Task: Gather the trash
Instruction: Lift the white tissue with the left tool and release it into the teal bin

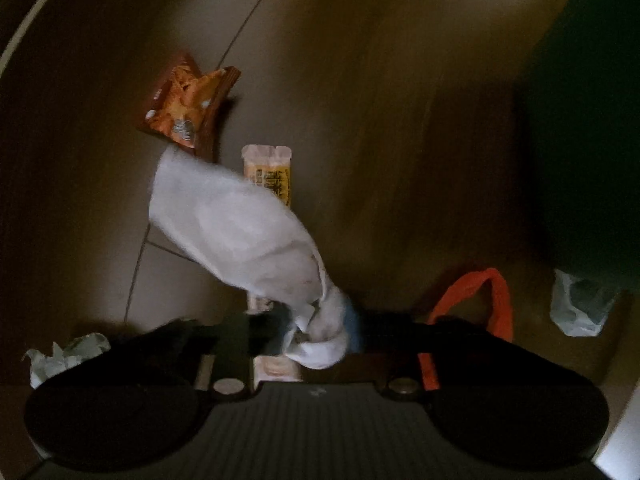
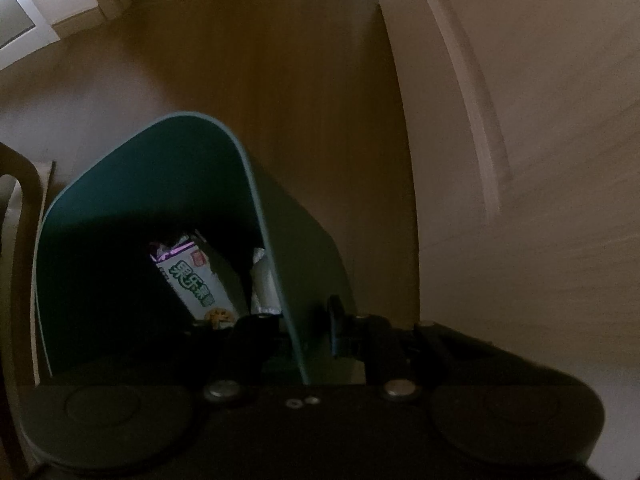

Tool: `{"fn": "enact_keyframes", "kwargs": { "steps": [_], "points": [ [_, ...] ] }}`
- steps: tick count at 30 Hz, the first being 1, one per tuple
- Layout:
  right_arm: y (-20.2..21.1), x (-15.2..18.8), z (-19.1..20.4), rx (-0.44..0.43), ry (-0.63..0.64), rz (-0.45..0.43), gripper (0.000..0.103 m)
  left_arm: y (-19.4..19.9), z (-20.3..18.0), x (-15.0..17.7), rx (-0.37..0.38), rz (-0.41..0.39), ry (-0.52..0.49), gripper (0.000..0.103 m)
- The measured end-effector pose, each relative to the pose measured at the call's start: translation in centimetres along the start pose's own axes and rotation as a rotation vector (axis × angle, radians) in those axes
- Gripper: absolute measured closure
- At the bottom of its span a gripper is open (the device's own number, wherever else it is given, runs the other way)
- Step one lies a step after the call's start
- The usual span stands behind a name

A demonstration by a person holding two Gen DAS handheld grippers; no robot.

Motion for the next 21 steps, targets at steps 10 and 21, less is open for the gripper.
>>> {"fn": "enact_keyframes", "kwargs": {
  "steps": [10,21],
  "points": [
    [0.7,0.9,0.6,-0.031,-0.093,-0.02,0.089,7.8,2.3,0.8,-0.056,-0.008,0.038,0.086],
    [2.4,2.6,3.2,-0.05,-0.128,0.043,0.09,29.6,0.7,-0.3,0.015,-0.198,-0.036,0.086]
  ]
}}
Point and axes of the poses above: each gripper's, at about its wrist camera, not at the fingertips, and y roughly against the way its jaws point, z to its left, x to its underside, the point moved 7 cm from there along -y, roughly the way its jaws point, and after that the axes turned 12 degrees about z, right-handed, at the moved point
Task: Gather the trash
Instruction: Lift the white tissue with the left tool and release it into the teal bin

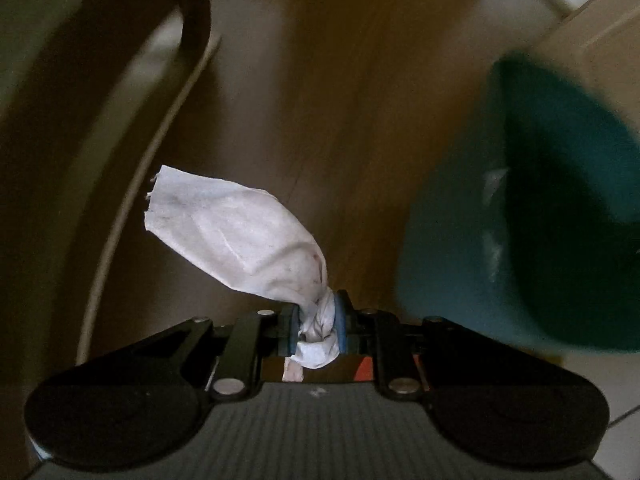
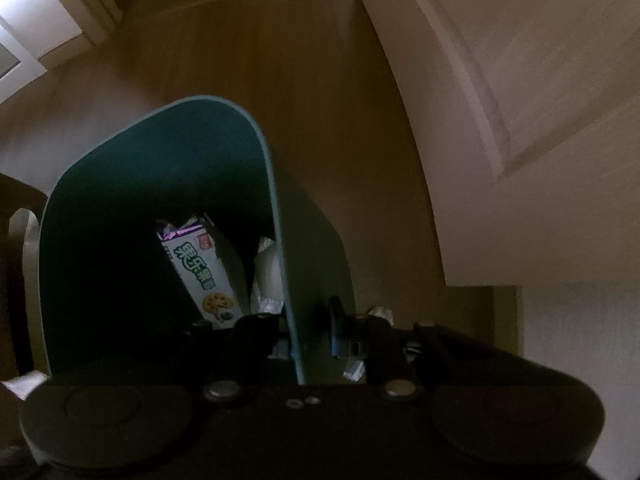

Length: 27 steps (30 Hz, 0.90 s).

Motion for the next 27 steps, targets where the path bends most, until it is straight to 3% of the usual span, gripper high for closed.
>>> {"fn": "enact_keyframes", "kwargs": {
  "steps": [4,7,10,17,23,27],
  "points": [
    [0.5,0.8,1.5,0.009,0.025,0.018,0.09,7.1,-2.6,-2.1,0.04,-0.086,-0.063,0.086],
    [1.1,2.3,3.1,0.004,0.051,0.031,0.09,9.3,-5.7,-2.8,0.068,-0.103,-0.133,0.086],
    [1.4,3.4,4.3,-0.013,0.069,0.042,0.09,8.9,-9.2,-3.2,0.094,-0.076,-0.2,0.086],
    [3.4,5.0,6.8,-0.046,0.121,0.052,0.09,5.1,-13.6,-4.0,0.055,0.043,-0.285,0.086],
    [4.8,5.8,8.3,-0.062,0.172,0.05,0.09,2.4,-13.0,-4.8,0.003,0.129,-0.227,0.086],
    [4.9,5.9,8.7,-0.072,0.188,0.054,0.09,2.1,-13.3,-5.3,-0.017,0.141,-0.215,0.085]
  ]
}}
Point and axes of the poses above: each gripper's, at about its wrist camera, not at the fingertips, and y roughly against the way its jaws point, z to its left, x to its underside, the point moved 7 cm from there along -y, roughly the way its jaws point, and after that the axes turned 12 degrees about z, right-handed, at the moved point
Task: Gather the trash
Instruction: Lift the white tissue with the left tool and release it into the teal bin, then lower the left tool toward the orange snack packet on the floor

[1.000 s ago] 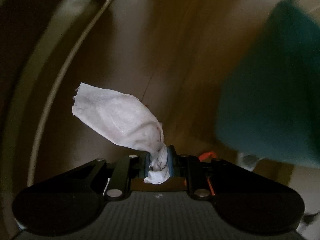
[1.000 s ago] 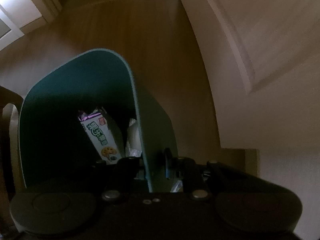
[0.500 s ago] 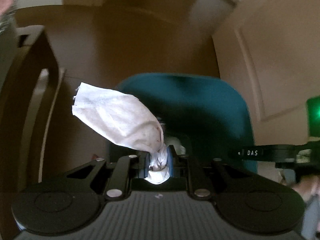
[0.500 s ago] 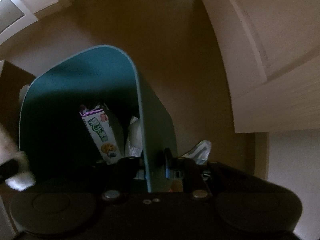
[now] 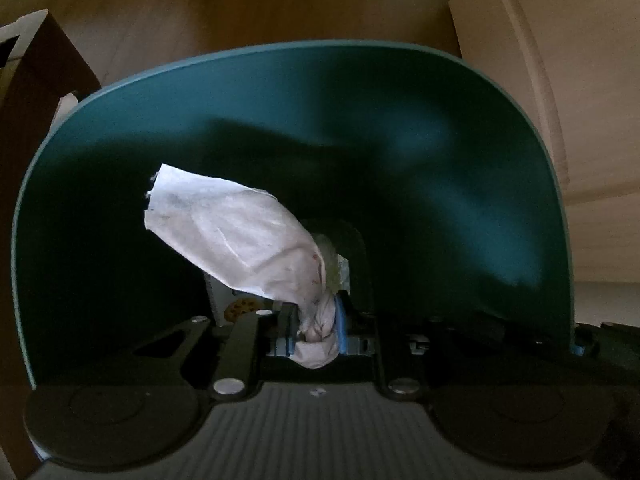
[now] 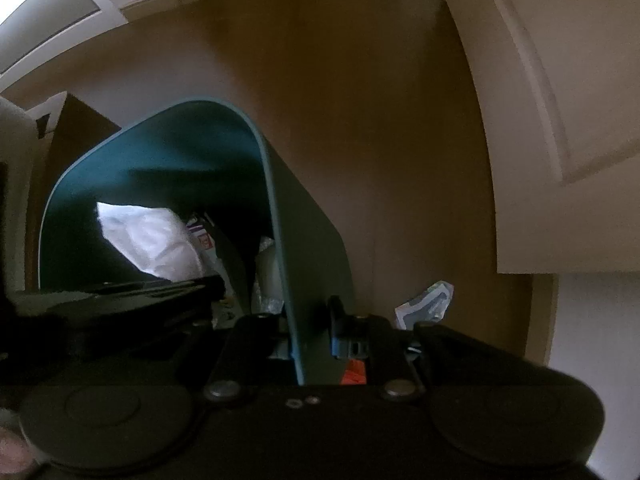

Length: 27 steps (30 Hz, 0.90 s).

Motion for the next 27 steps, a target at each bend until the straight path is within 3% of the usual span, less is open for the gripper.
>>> {"fn": "enact_keyframes", "kwargs": {
  "steps": [3,4,5,7,12,19,23,27],
  "points": [
    [0.3,0.0,0.4,-0.004,0.013,0.001,0.09,0.1,-0.5,0.2,-0.011,-0.009,-0.003,0.075],
    [0.2,-0.1,0.2,-0.005,0.015,0.001,0.09,0.3,-0.7,0.4,-0.006,-0.012,0.001,0.066],
    [0.1,-0.2,0.1,-0.005,0.017,-0.001,0.09,0.4,-1.3,0.9,0.001,-0.022,0.005,0.05],
    [-0.2,-0.4,-0.1,-0.002,0.019,-0.007,0.09,-0.1,-1.0,1.1,-0.007,-0.061,0.018,0.032],
    [-1.4,-1.5,-1.3,0.015,0.024,-0.018,0.09,1.3,-1.2,1.6,0.051,-0.12,0.042,0.032],
    [-3.8,-3.6,-5.3,0.064,-0.006,-0.061,0.09,4.4,0.4,2.7,0.101,-0.266,-0.013,0.03],
    [-5.5,-4.6,-8.4,0.072,-0.052,-0.078,0.089,4.0,4.6,3.7,0.031,-0.32,-0.033,0.03],
    [-6.0,-5.9,-11.3,0.104,-0.11,-0.098,0.09,-0.1,9.2,4.7,-0.056,-0.272,-0.024,0.03]
  ]
}}
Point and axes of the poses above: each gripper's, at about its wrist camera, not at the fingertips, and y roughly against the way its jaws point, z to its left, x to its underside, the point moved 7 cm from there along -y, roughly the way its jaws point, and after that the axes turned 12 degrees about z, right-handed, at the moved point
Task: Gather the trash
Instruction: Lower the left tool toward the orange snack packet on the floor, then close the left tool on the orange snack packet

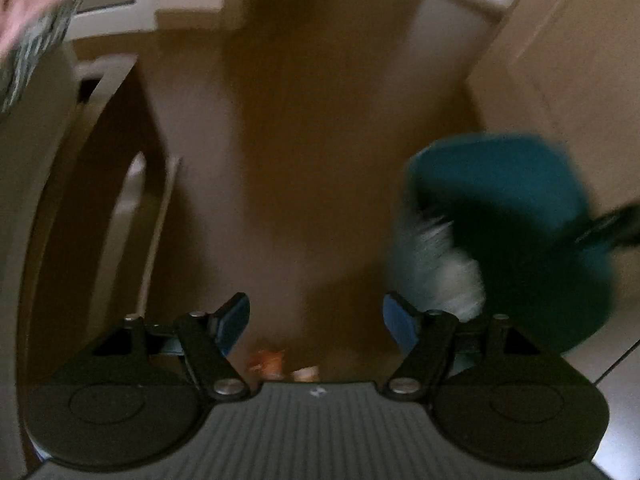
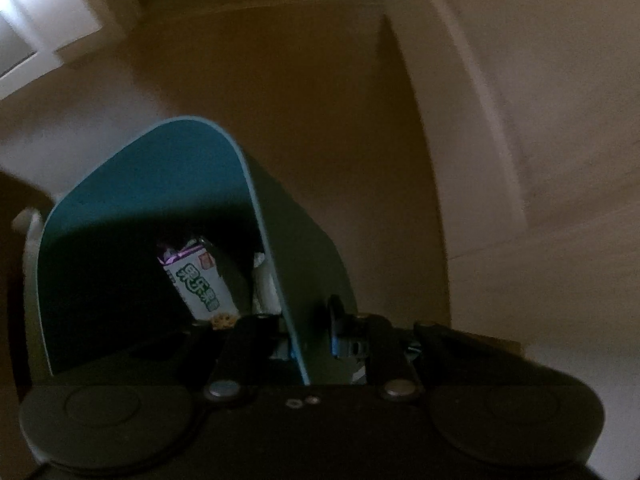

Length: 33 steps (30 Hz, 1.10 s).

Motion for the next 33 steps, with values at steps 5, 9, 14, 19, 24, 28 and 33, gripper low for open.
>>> {"fn": "enact_keyframes", "kwargs": {
  "steps": [5,9,14,19,24,28,33],
  "points": [
    [0.0,-1.5,-2.3,0.045,-0.024,-0.037,0.089,-6.8,3.3,3.0,-0.062,0.093,0.029,0.03],
    [-0.3,-2.7,-3.6,0.044,-0.065,-0.066,0.088,-12.5,3.5,5.1,-0.105,0.121,0.009,0.03],
    [-0.6,-2.7,-3.9,0.022,-0.099,-0.093,0.089,-19.1,2.6,7.2,-0.081,0.135,-0.052,0.03],
    [-0.4,-1.7,-3.8,-0.022,-0.117,-0.107,0.088,-24.4,2.8,8.4,-0.075,0.168,-0.116,0.03],
    [-0.4,0.2,-3.3,-0.067,-0.102,-0.122,0.089,-27.1,2.9,8.0,-0.072,0.173,-0.139,0.03],
    [-0.7,1.8,-2.8,-0.086,-0.094,-0.13,0.088,-28.2,3.4,7.3,-0.072,0.175,-0.128,0.032],
    [-1.1,3.5,-2.0,-0.088,-0.084,-0.132,0.088,-28.6,4.3,7.6,-0.075,0.192,-0.085,0.068]
  ]
}}
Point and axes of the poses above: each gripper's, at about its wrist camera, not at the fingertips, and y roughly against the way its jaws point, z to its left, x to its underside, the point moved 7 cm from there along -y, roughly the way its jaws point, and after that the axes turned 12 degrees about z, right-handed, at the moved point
